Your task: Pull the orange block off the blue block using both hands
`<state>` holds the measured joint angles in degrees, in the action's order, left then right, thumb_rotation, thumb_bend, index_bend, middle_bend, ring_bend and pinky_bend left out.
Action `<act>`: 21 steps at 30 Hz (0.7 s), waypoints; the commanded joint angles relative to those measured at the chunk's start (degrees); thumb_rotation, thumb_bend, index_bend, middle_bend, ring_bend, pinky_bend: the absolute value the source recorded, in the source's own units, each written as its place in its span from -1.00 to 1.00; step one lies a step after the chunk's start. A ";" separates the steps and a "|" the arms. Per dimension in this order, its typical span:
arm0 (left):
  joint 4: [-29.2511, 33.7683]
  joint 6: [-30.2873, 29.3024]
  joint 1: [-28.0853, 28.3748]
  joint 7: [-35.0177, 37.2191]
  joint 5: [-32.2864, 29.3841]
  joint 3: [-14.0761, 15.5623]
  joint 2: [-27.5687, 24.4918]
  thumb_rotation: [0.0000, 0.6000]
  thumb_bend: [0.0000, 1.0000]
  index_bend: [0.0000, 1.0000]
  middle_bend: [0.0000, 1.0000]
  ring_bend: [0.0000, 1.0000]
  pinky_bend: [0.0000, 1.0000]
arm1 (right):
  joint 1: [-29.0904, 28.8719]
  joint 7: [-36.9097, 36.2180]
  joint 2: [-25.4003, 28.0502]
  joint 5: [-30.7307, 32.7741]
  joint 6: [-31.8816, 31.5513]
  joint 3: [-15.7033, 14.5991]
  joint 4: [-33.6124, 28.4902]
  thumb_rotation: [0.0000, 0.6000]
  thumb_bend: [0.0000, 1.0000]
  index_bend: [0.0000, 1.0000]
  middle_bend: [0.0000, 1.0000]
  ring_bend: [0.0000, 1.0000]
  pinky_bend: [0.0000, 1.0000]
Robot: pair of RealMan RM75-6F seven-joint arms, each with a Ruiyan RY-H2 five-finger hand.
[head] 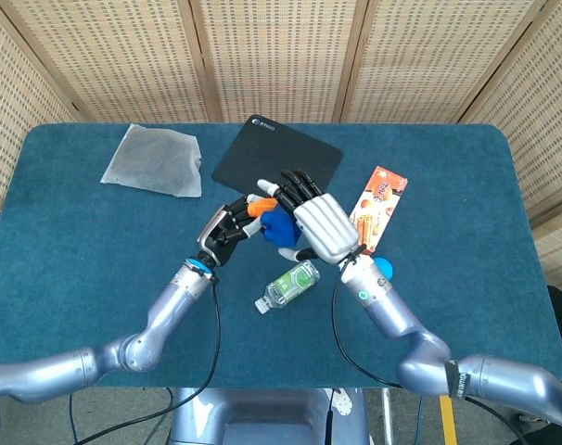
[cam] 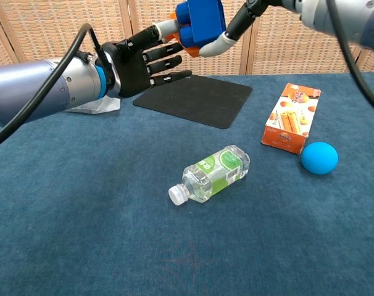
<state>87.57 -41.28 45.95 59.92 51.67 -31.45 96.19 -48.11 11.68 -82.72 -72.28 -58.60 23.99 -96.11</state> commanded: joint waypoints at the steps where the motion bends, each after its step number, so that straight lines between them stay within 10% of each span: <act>1: 0.09 0.21 -0.26 -0.37 -0.10 -0.35 0.03 1.00 -0.10 0.31 0.35 0.17 -0.65 | -0.52 0.47 -1.45 -0.13 -1.90 -0.02 1.31 1.00 -1.00 -0.26 -0.12 -0.65 -0.81; 8: -0.22 1.36 -0.98 -1.06 -0.22 -0.74 0.11 1.00 -0.10 0.31 0.35 0.17 -0.67 | -0.29 -0.01 -3.37 -2.10 -6.65 -0.17 4.87 1.00 -0.80 0.11 0.30 -0.08 -0.56; 21: -5.60 3.36 -3.61 -2.49 2.18 -1.66 -3.88 1.00 -0.10 0.31 0.35 0.17 -0.69 | 3.21 -5.60 2.69 -4.07 -9.79 -0.59 8.99 1.00 -0.74 0.15 0.34 -0.03 -0.50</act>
<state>83.15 -38.08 42.88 58.20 52.72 -33.11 93.42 -45.75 6.70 -81.28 -75.88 -68.20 23.96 -88.25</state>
